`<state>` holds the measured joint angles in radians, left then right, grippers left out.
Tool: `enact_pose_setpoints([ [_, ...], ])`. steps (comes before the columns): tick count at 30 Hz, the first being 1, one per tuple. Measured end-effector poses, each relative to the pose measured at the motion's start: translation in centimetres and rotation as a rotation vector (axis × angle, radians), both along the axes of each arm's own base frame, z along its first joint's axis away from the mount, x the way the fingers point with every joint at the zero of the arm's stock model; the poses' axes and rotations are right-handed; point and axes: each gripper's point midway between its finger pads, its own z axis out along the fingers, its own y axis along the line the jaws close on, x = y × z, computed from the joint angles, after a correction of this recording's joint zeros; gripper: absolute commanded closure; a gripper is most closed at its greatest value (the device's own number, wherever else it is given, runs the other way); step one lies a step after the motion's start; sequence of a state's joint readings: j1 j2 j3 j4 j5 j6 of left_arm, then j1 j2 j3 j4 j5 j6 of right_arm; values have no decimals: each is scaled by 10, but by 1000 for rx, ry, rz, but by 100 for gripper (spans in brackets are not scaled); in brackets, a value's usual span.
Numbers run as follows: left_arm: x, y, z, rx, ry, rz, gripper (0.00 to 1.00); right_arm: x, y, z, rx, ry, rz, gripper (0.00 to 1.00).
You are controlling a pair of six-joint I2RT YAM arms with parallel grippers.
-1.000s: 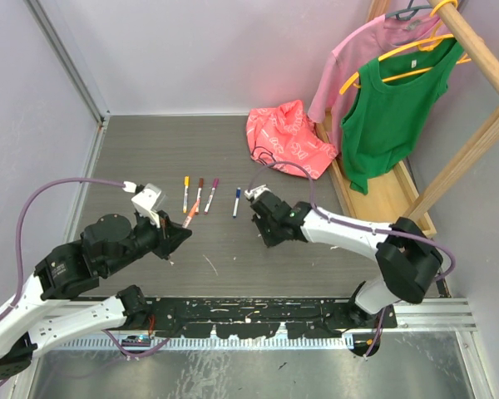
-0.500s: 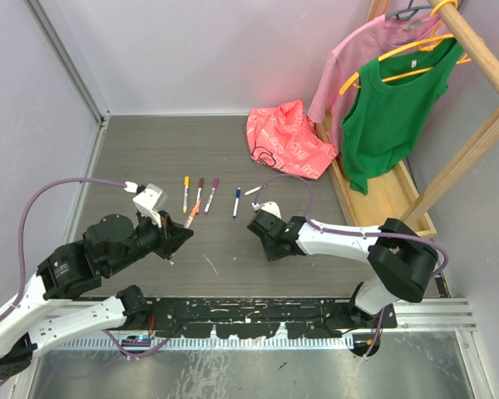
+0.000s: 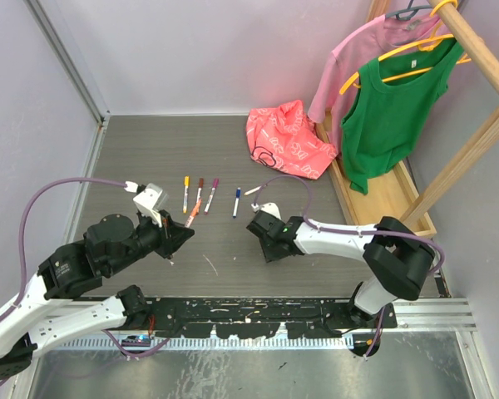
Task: Insert the pens into the pen caps
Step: Insert the pen cap onto the pen.
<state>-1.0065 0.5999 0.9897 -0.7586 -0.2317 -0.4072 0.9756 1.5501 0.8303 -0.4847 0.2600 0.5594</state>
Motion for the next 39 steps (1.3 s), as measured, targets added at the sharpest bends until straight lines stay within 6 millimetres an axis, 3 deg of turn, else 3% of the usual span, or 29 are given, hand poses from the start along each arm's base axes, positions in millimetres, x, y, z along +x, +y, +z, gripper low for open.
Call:
enact_pose_setpoints([
  [20,0,0,0,0,0,0,100,5,9,-1,-8,10,12,68],
  [39,-2,2,3,-21,-7,2,100,3,13,0,43,41,50,99],
])
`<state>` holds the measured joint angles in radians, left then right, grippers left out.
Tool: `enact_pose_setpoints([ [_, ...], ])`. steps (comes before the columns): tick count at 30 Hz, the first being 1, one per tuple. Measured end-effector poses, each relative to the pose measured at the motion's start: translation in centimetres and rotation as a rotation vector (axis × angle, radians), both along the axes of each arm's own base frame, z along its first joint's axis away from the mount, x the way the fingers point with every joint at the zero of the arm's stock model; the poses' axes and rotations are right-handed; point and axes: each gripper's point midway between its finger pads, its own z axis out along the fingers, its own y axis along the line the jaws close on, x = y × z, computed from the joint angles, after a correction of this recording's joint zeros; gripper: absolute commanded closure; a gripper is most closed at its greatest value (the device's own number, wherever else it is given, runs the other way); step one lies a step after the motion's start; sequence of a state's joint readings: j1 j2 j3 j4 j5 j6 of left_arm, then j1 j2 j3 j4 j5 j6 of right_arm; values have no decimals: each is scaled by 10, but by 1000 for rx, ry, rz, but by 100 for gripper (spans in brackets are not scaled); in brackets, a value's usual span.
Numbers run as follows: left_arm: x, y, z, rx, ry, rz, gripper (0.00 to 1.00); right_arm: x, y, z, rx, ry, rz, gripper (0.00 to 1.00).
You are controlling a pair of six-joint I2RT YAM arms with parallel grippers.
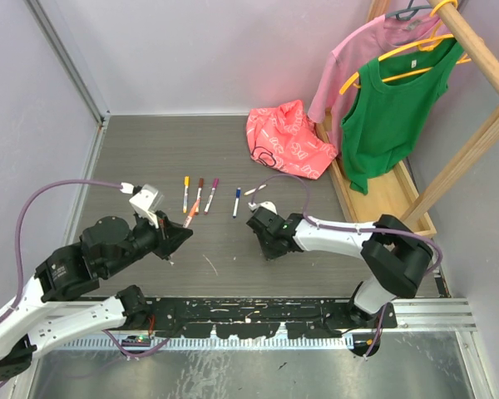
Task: Insert the pens into the pen caps
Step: Insert the pen cap onto the pen.
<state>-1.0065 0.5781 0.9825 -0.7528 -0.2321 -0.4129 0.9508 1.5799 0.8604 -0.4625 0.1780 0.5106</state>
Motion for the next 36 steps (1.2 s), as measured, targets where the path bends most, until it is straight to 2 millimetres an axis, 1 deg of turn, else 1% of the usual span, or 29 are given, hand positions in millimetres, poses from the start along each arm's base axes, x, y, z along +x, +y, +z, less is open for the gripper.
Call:
enact_pose_setpoints([
  [3,-1,1,0,-7,-2,1,100,-3,-5,6,6,-12,9,100],
  [5,-1,2,-1,-12,-5,1,100,0,-5,20,35,-48,14,100],
  [7,-1,2,-1,-25,-12,0,100,7,-1,46,100,-120,17,100],
  [9,-1,1,0,-42,-23,-1,100,16,5,79,190,-209,15,100],
  [10,-1,1,0,-50,-28,-2,100,19,7,92,226,-244,13,100],
  [11,-2,1,1,-63,-36,-4,100,24,10,112,282,-299,9,100],
  [15,-3,-1,7,-110,-67,-15,100,37,16,172,452,-457,-19,100],
  [18,-3,-4,13,-147,-93,-31,100,44,16,210,563,-555,-51,100],
  [19,-4,-5,15,-158,-101,-36,100,45,16,221,594,-580,-60,100],
  [23,-5,-12,25,-200,-128,-67,100,48,17,275,771,-689,-91,99],
  [27,-6,-25,36,-232,-153,-115,100,44,19,321,944,-760,-107,100],
  [33,-6,-52,41,-248,-158,-200,100,32,35,371,1188,-779,-57,100],
  [36,-6,-64,44,-260,-160,-234,100,26,42,391,1302,-778,-34,100],
])
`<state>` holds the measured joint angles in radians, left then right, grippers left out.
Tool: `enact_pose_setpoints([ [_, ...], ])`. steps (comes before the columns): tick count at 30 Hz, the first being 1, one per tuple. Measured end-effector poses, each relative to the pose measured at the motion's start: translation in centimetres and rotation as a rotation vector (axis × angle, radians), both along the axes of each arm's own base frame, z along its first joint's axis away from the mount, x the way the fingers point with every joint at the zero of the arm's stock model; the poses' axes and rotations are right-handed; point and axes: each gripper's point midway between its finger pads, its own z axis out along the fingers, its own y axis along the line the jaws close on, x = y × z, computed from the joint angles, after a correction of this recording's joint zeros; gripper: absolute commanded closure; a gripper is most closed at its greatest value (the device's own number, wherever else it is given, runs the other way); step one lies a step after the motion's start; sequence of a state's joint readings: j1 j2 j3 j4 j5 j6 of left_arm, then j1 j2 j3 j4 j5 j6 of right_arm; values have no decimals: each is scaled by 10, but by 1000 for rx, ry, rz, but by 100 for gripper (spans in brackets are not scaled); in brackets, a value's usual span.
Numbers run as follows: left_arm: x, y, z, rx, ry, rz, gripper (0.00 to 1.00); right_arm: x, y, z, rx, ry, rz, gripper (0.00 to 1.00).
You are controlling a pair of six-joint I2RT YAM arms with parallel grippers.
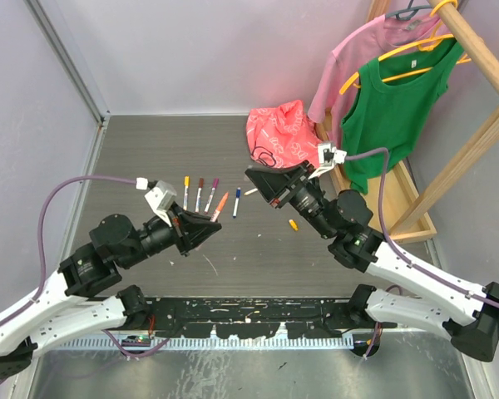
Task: Insert the pens into the pen caps
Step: Insert the pen cap onto the pen.
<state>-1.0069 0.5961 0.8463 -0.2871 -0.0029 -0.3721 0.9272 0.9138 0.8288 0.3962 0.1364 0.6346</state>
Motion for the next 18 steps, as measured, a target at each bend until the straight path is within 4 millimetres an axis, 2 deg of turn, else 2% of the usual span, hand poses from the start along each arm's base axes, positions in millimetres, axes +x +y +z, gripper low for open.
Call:
enact_pose_setpoints([
  [5,-1,-9,7,-24,-14,-34,100,-6,10,21,112,-23,72,100],
  [11,-2,-10,11,-40,-24,-44,100,-11,24,22,151,-11,150,100],
  [18,-4,-8,16,-56,-35,-44,100,-19,27,29,186,-20,198,100],
])
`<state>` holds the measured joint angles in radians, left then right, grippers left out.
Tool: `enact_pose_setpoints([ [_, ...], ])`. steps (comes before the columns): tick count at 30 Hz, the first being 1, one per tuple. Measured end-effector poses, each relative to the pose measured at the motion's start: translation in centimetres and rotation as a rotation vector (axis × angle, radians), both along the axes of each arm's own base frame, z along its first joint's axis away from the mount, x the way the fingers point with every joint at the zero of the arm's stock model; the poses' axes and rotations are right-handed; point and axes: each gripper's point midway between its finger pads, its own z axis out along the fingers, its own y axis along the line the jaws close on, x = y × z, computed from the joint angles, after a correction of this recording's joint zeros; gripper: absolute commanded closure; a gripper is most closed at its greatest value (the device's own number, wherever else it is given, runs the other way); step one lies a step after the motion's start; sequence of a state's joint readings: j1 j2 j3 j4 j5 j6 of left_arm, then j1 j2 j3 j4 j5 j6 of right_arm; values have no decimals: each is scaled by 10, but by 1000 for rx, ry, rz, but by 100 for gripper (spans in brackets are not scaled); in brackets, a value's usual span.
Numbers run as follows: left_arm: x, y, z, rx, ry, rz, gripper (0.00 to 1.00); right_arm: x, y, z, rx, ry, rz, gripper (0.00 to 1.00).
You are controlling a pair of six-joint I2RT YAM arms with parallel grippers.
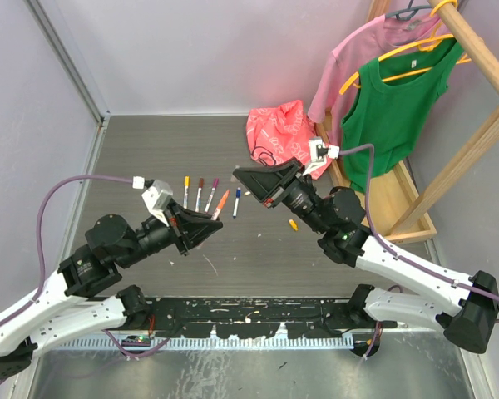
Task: Insert the pens into the pen caps
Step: Insert the pen cap onto the pen.
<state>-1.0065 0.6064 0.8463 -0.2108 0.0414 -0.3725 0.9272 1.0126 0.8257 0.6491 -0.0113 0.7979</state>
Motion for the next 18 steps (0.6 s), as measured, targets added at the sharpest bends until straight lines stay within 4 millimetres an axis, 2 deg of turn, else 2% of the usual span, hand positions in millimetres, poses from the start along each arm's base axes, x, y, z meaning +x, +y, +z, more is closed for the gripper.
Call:
enact_pose_setpoints([
  [11,0,0,5,-20,-12,0,100,-8,3,4,14,-10,46,100],
  [18,0,0,5,-19,-12,0,100,-8,10,-2,1,-5,70,100],
])
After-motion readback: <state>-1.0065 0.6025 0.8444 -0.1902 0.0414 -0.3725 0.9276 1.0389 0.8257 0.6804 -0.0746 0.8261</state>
